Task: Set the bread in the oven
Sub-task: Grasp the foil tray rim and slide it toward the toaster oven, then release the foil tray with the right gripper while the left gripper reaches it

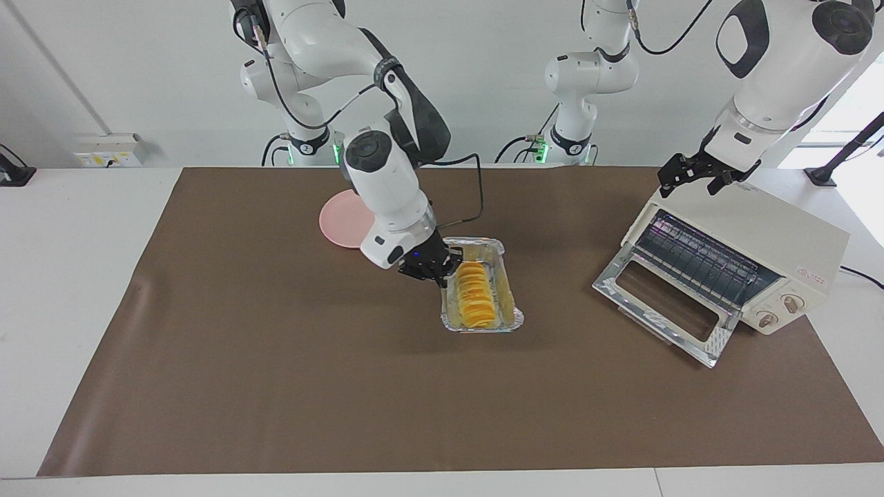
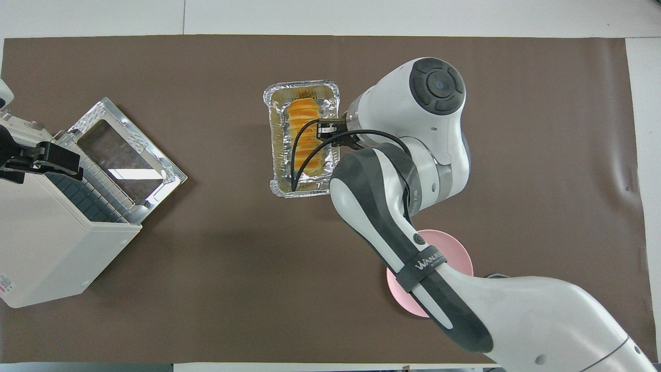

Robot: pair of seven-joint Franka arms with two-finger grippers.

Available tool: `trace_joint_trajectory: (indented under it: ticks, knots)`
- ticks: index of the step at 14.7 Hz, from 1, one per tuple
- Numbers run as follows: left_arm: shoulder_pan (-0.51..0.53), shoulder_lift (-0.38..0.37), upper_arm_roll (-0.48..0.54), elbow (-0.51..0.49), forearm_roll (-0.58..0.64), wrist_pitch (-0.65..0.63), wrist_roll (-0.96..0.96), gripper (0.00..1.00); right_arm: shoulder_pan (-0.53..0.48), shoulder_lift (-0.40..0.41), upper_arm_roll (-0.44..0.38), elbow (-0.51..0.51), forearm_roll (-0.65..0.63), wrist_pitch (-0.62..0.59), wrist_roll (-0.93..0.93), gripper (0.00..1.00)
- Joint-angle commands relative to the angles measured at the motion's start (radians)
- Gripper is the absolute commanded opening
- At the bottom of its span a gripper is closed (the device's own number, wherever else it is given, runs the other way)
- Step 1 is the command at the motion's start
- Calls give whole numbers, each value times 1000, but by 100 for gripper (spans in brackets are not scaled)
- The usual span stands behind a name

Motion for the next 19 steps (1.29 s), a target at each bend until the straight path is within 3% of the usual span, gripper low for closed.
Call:
trace_joint_trajectory:
  ticks: [1, 4, 11, 12, 14, 15, 16, 19]
  knots:
    - [-3, -12, 6, -10, -5, 5, 1, 100, 69, 144, -7, 176, -6, -17, 116, 0]
    - [-3, -12, 6, -12, -5, 5, 1, 100, 129, 215, -8, 217, -7, 23, 143, 0]
    - [-3, -12, 6, -12, -5, 5, 1, 100, 151, 258, -8, 159, -61, 164, 186, 0]
    - [-3, -12, 6, -10, -5, 5, 1, 100, 149, 258, -8, 162, -61, 152, 186, 5]
    - [-3, -12, 7, -12, -5, 2, 1, 100, 151, 257, -11, 162, -99, 140, 184, 58]
    - [-1, -12, 7, -12, -5, 2, 3, 100, 148, 252, -10, 165, -183, 114, 183, 71]
    - [-1, -12, 9, -10, -5, 5, 1, 100, 139, 242, -8, 170, -248, 75, 175, 98]
    - [-12, -11, 7, -7, -5, 14, -11, 100, 100, 162, -8, 173, -260, -27, 102, 100]
